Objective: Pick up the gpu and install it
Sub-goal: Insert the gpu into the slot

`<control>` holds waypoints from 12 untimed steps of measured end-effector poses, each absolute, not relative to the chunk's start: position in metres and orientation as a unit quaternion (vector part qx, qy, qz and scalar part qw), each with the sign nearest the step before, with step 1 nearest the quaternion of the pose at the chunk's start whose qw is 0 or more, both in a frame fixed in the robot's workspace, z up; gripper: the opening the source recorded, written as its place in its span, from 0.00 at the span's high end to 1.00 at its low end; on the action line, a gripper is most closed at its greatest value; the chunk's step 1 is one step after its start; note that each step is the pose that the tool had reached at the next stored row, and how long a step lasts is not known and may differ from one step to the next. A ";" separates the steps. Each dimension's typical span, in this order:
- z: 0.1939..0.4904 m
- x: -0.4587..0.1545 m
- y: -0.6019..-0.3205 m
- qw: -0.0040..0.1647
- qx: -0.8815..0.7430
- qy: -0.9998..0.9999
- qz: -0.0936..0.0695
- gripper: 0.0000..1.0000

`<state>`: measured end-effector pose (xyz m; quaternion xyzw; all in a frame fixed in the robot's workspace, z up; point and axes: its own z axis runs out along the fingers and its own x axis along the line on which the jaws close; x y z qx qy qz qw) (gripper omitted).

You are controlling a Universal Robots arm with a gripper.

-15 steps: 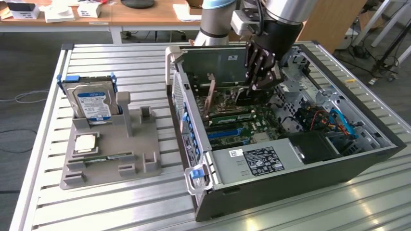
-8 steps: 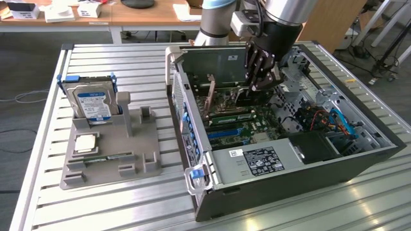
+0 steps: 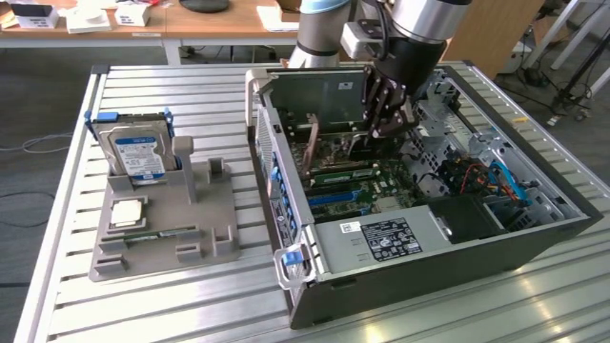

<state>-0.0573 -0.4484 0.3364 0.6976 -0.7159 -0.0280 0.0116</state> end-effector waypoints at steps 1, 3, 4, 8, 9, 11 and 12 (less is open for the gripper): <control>0.335 -0.057 -0.448 0.012 0.698 -0.716 -0.028 0.73; 0.332 -0.057 -0.448 0.012 0.698 -0.715 -0.028 0.73; 0.331 -0.057 -0.448 0.012 0.698 -0.715 -0.028 0.73; 0.327 -0.057 -0.448 0.012 0.699 -0.714 -0.028 0.73; 0.327 -0.057 -0.448 0.012 0.699 -0.714 -0.028 0.73; 0.327 -0.057 -0.448 0.012 0.699 -0.714 -0.028 0.73; 0.327 -0.057 -0.448 0.012 0.699 -0.714 -0.028 0.73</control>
